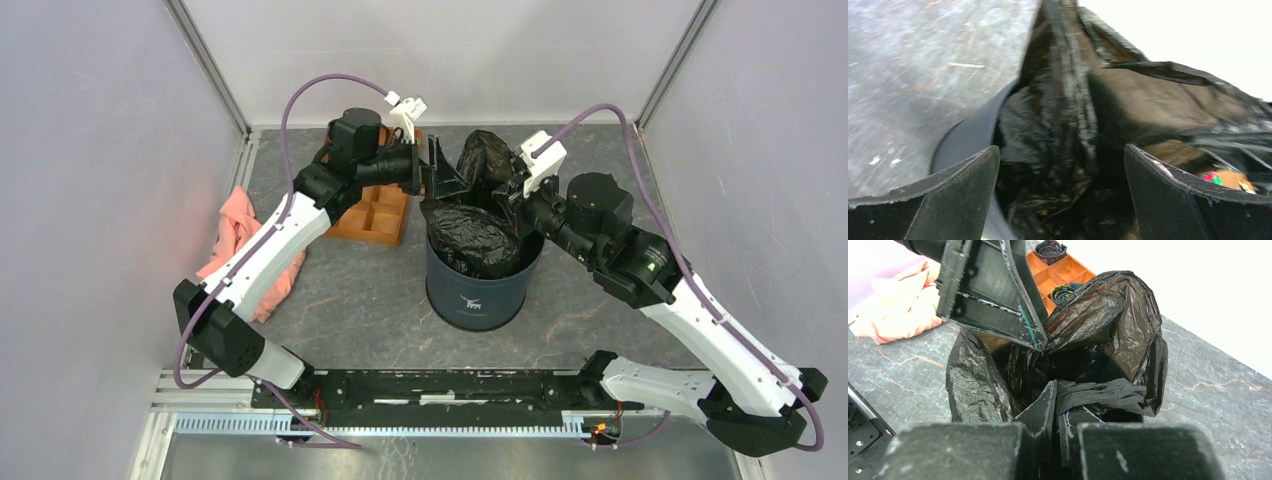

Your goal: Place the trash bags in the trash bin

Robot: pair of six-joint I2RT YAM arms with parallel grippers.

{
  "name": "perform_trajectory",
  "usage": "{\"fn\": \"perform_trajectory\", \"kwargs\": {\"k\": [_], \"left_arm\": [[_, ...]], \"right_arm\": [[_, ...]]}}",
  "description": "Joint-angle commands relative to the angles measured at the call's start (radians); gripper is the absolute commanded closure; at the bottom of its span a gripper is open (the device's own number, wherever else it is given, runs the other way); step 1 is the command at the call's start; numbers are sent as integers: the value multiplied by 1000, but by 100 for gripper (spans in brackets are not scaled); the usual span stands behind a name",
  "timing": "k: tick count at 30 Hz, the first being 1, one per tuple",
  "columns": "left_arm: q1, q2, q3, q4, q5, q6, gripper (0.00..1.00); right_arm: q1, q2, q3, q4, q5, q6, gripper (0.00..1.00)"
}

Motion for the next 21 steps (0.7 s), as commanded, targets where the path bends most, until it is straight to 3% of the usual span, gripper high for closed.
{"fn": "perform_trajectory", "kwargs": {"k": [1, 3, 8, 14, 17, 21], "left_arm": [[0, -14, -18, 252, 231, -123, 3], [0, 1, -11, 232, 186, -122, 13], [0, 73, 67, 157, 120, -127, 52], [0, 126, 112, 177, 154, -144, 77], [1, 162, 183, 102, 100, -99, 97], [15, 201, 287, -21, -27, -37, 98]], "right_arm": [[-2, -30, -25, 30, 30, -19, 95], [-3, -39, -32, 30, 24, -18, 96], [-2, -61, -38, -8, 25, -55, 96], [-3, -112, -70, -23, 66, -68, 95], [-1, -120, -62, -43, 95, -81, 92], [-2, -133, -91, -122, 247, -100, 88]]}}
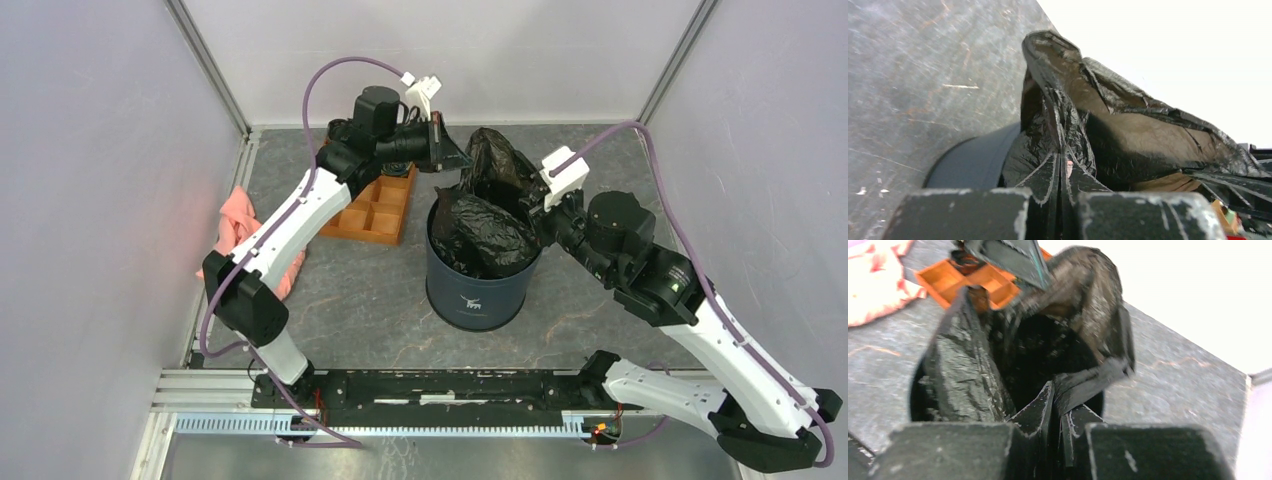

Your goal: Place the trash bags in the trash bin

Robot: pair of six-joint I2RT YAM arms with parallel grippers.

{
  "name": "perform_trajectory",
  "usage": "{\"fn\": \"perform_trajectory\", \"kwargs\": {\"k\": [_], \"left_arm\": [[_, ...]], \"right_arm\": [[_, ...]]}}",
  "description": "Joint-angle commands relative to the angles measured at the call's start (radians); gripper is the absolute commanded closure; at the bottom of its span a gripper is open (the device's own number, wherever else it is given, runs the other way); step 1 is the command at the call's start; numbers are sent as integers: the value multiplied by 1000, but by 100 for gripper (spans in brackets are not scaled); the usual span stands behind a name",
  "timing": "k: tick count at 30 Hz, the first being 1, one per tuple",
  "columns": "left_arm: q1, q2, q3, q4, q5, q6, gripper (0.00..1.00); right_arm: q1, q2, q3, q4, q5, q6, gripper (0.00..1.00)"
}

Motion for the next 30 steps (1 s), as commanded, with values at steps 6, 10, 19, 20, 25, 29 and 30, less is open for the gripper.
{"fn": "perform_trajectory", "kwargs": {"k": [6, 10, 19, 20, 25, 29, 30], "left_arm": [[75, 68, 182, -162, -174, 70, 98], [124, 71, 151, -162, -162, 71, 98], [200, 28, 18, -73, 37, -7, 98], [201, 22, 9, -66, 46, -11, 98], [201, -4, -21, -61, 62, -9, 98], [202, -5, -18, -62, 80, -12, 98], [202, -2, -14, -62, 88, -15, 98]], "right_arm": [[-2, -38, -85, -203, 363, 22, 79], [-2, -74, -180, -205, 440, 110, 72], [-3, -72, -56, -348, 496, 73, 40], [-2, -72, -11, -354, 479, 58, 35], [-1, -83, 152, -331, 500, -19, 23], [-3, -65, 190, -198, 360, -52, 24], [-2, -49, 199, -158, 295, -50, 24]]}}
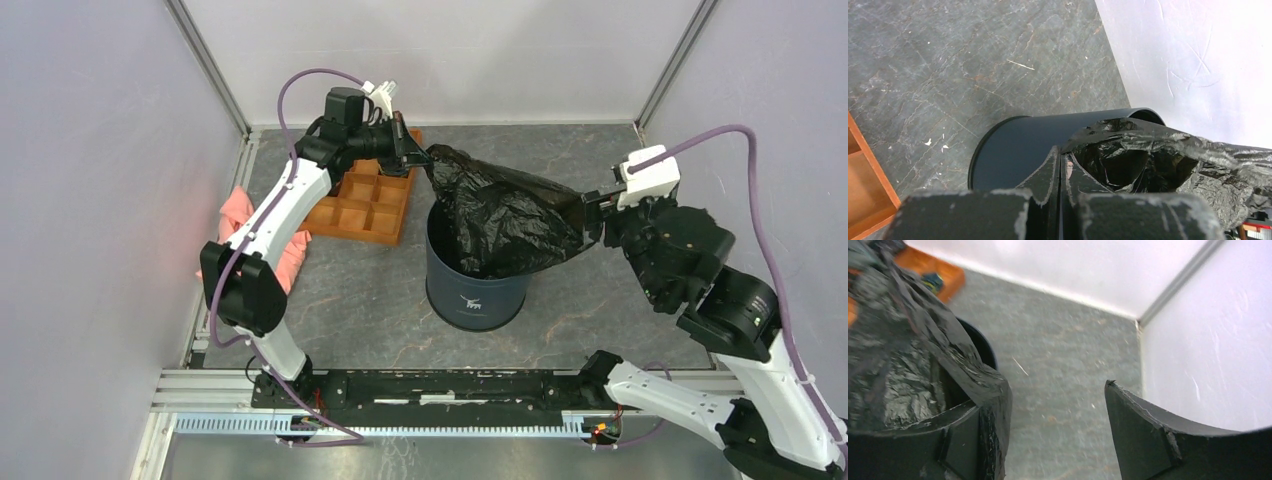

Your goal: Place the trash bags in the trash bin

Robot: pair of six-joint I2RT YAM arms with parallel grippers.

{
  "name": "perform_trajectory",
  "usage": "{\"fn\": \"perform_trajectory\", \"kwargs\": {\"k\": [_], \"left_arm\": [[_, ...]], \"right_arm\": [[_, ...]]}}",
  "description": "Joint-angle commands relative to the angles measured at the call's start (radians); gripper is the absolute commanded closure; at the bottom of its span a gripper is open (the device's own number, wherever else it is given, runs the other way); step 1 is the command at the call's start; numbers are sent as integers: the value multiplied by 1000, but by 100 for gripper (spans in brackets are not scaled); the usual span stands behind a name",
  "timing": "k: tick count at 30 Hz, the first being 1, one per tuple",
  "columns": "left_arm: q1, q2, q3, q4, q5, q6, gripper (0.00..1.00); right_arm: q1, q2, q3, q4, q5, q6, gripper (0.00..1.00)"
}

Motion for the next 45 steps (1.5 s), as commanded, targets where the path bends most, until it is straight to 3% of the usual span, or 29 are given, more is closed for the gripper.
{"fn": "perform_trajectory", "kwargs": {"k": [1, 3, 6, 10, 12, 17, 21, 27, 32, 35, 37, 38, 41, 45], "left_arm": [[0, -54, 13, 51, 68, -35, 98], [1, -50, 13, 52, 75, -39, 98], [3, -50, 26, 48, 80, -39, 98], [9, -55, 49, 28, 82, -12, 98], [13, -52, 45, 37, 81, -11, 98], [12, -42, 1, 128, 138, -88, 98], [12, -75, -37, 180, 150, -123, 98], [12, -127, -62, 205, 162, -146, 98], [12, -148, -63, 218, 174, -158, 98], [12, -148, -59, 218, 175, -158, 98], [12, -145, -58, 223, 175, -162, 98], [12, -140, -56, 223, 174, -164, 98], [13, -135, -52, 222, 176, -166, 98], [13, -128, -47, 217, 177, -156, 98]], "right_arm": [[-2, 59, 46, 159, -174, -39, 24], [-2, 119, 95, 161, -164, -28, 24], [-1, 169, 109, 92, 41, -9, 24], [-1, 55, -131, 157, 136, -18, 22], [-2, -13, -241, 215, 61, -3, 18], [-2, -123, -331, 389, -337, 238, 18], [-3, -100, -262, 331, -324, 298, 17], [-3, -107, -176, 187, -175, 180, 8], [-2, -80, -90, 177, -306, 66, 3], [-2, 22, -14, 149, -399, -34, 10], [-2, 75, -16, 190, -430, -82, 27], [-3, 94, -18, 211, -472, -105, 29], [-4, 135, -38, 275, -588, -146, 24], [-19, 195, -39, 278, -620, -185, 21]]}}
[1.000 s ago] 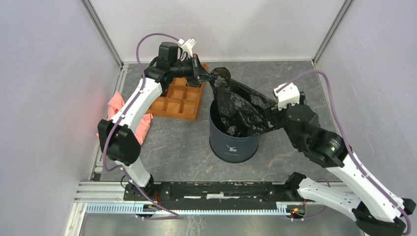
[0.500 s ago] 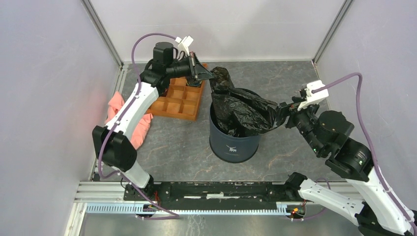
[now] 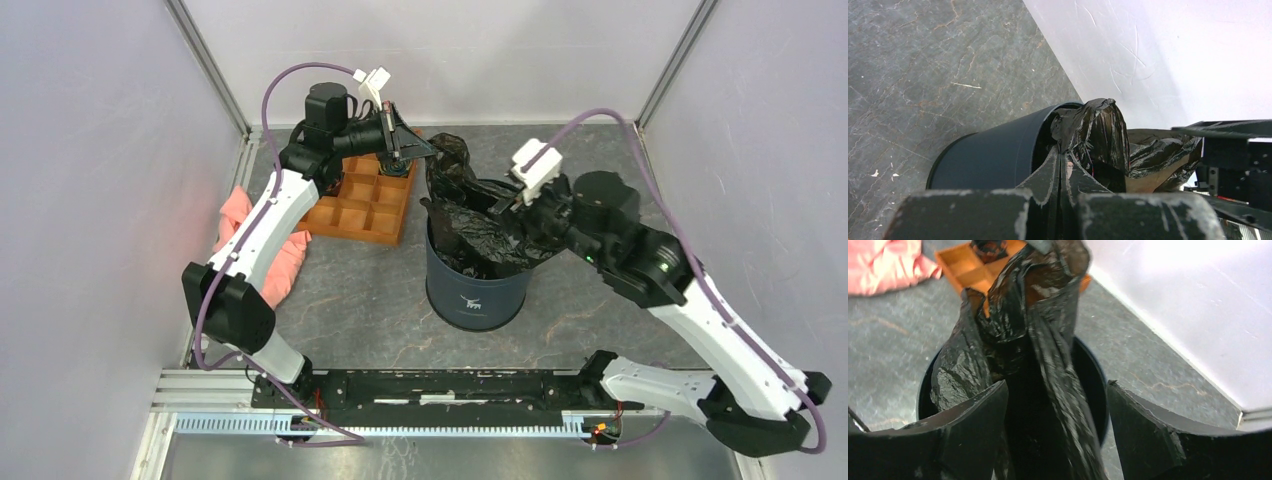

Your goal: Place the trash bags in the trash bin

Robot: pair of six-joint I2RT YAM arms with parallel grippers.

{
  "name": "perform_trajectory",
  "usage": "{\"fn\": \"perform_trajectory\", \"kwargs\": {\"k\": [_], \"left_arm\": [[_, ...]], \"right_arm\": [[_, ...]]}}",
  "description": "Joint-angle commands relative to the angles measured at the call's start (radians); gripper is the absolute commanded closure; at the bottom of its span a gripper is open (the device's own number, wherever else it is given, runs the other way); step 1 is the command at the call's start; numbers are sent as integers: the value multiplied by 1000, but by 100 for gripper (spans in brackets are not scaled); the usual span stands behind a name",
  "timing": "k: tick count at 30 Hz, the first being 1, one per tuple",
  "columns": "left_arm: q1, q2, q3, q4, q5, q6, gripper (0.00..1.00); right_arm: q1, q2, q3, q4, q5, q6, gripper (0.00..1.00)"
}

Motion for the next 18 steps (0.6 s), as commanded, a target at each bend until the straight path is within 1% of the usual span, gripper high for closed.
{"fn": "perform_trajectory", "kwargs": {"k": [1, 3, 4, 5, 7, 8, 10, 12, 14, 16, 18], "left_arm": [[5, -6, 21, 29, 29, -34, 98], [5, 2, 27, 23, 34, -28, 98], [5, 5, 29, 22, 35, -28, 98], [5, 6, 30, 22, 36, -26, 98], [5, 8, 33, 24, 36, -22, 98], [5, 10, 35, 22, 36, -21, 98], [5, 12, 37, 16, 35, -12, 98], [5, 17, 39, 6, 31, -2, 98], [5, 23, 38, -5, 20, 14, 98], [6, 31, 39, -21, -2, 34, 98], [9, 41, 38, -44, -24, 55, 98]], "right_arm": [[-32, 33, -9, 54, -122, -82, 25], [-68, 37, -34, 73, -141, -72, 35], [-87, 40, -44, 80, -150, -63, 38], [-107, 38, -54, 92, -140, -51, 43], [-150, 22, -83, 135, -100, -11, 70], [-172, 11, -97, 163, -95, 11, 74], [-222, -4, -124, 200, -98, 51, 80], [-279, -1, -142, 205, -109, 85, 89], [-352, 6, -164, 207, -132, 114, 94], [-437, 8, -203, 216, -177, 140, 98], [-529, 12, -258, 237, -234, 148, 98]]}}
